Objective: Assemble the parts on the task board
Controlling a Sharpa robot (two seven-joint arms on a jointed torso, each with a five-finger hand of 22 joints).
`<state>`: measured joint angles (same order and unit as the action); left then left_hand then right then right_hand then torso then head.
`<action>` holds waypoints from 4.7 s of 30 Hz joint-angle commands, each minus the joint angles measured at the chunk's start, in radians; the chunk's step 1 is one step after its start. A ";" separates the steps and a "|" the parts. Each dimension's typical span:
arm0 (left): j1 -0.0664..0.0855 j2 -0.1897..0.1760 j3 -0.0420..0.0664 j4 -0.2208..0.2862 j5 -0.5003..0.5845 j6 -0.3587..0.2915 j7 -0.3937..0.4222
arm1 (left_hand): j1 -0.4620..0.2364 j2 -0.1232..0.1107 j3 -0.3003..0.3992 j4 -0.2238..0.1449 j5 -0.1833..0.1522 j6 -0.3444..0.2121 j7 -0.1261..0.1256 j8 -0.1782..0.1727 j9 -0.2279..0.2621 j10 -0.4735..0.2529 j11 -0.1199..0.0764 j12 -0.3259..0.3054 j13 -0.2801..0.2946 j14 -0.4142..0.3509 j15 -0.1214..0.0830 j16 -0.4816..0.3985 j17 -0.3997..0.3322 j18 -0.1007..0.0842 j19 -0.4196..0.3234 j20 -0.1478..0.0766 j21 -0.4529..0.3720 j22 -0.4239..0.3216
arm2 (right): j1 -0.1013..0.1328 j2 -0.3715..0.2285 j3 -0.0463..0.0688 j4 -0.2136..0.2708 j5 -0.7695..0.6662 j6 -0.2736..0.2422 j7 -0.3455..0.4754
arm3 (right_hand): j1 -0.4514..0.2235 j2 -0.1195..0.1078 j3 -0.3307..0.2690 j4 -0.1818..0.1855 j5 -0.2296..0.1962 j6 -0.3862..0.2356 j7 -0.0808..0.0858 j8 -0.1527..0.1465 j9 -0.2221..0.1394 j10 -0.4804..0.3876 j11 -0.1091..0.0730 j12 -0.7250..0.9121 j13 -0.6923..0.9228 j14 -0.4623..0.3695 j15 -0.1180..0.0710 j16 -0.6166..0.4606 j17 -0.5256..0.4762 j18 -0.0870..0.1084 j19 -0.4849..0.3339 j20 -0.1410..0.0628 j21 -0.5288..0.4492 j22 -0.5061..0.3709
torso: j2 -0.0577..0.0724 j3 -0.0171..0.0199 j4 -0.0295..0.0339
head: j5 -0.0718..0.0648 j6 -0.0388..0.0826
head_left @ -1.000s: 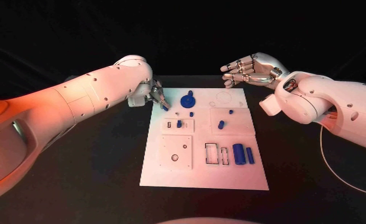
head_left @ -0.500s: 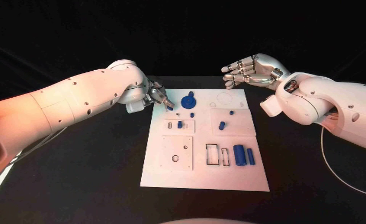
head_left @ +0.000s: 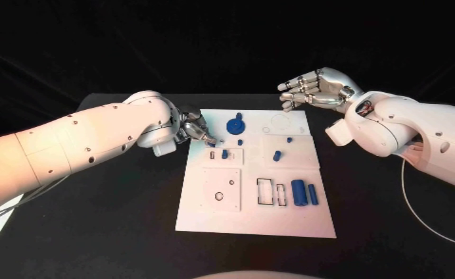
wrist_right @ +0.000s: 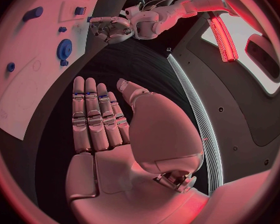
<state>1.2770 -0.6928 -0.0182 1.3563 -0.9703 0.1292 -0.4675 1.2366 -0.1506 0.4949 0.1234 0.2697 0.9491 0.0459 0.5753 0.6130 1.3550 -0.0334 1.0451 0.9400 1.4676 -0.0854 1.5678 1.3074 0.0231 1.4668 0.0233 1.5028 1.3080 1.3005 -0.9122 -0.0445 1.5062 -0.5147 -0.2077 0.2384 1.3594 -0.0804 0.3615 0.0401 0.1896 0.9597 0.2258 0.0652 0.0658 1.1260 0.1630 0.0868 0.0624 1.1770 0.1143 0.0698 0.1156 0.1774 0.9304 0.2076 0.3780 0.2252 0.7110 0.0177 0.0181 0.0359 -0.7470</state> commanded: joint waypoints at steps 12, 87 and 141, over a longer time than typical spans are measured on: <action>-0.025 -0.014 -0.007 0.037 -0.079 -0.016 -0.040 | -0.001 -0.011 0.152 -0.142 0.024 0.016 -0.003 -0.002 -0.003 0.012 -0.001 -0.004 -0.003 0.103 -0.002 0.003 0.263 -0.006 0.077 -0.005 0.005 0.217 | -0.002 -0.001 0.000 0.000 0.001 0.017 0.012 | -0.003 0.007 0.001 -0.006 0.006 0.001 -0.002 0.000 0.000 -0.003 -0.007 0.000 -0.001 0.001 -0.006 -0.003 -0.001 0.004 0.008 0.003 -0.006 -0.002 | 0.001 0.0000 -0.0020 | 0.005 -0.007; -0.032 0.044 -0.013 0.040 -0.122 0.061 -0.164 | -0.169 -0.012 0.029 -0.031 0.033 0.069 -0.040 0.020 0.016 0.038 -0.026 0.023 0.023 0.103 -0.022 0.003 0.263 -0.010 0.084 -0.019 0.018 0.229 | -0.003 0.002 0.000 0.000 0.002 0.038 0.012 | -0.006 0.008 0.001 -0.005 0.008 0.000 -0.002 -0.001 0.000 -0.004 -0.006 0.000 -0.001 0.001 -0.006 -0.003 -0.003 0.004 0.009 0.003 -0.009 -0.005 | 0.001 -0.0003 -0.0017 | 0.001 -0.019; -0.031 0.043 -0.008 0.045 -0.200 0.074 -0.177 | -0.167 0.004 -0.079 -0.002 0.037 0.094 -0.053 0.022 0.020 0.056 -0.037 0.058 0.063 0.103 -0.031 0.003 0.263 -0.018 0.097 -0.026 0.049 0.251 | -0.003 0.002 0.000 -0.001 0.002 0.039 0.012 | -0.009 0.006 0.000 -0.006 0.010 -0.002 -0.001 -0.002 -0.001 -0.006 -0.005 -0.001 -0.001 -0.001 -0.005 -0.004 -0.005 0.003 0.010 0.004 -0.013 -0.007 | 0.001 0.0002 -0.0023 | -0.003 -0.025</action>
<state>1.2465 -0.6500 -0.0263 1.3990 -1.1474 0.1833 -0.6386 1.0629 -0.1464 0.4152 0.1255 0.3059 1.0397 -0.0022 0.5944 0.6324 1.4049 -0.0704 1.1000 1.0021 1.4672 -0.1070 1.5677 1.3073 0.0230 1.4668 0.0016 1.5482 1.3079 1.2983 -0.9109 -0.0445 1.5046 -0.5112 -0.1845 0.2413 1.3555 -0.0765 0.3615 0.0401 0.1935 0.9597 0.2258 0.0652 0.0658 1.1231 0.1602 0.0868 0.0625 1.1770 0.1143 0.0698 0.1125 0.1774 0.9339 0.2112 0.3699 0.2188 0.7120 0.0173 0.0162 0.0321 -0.7720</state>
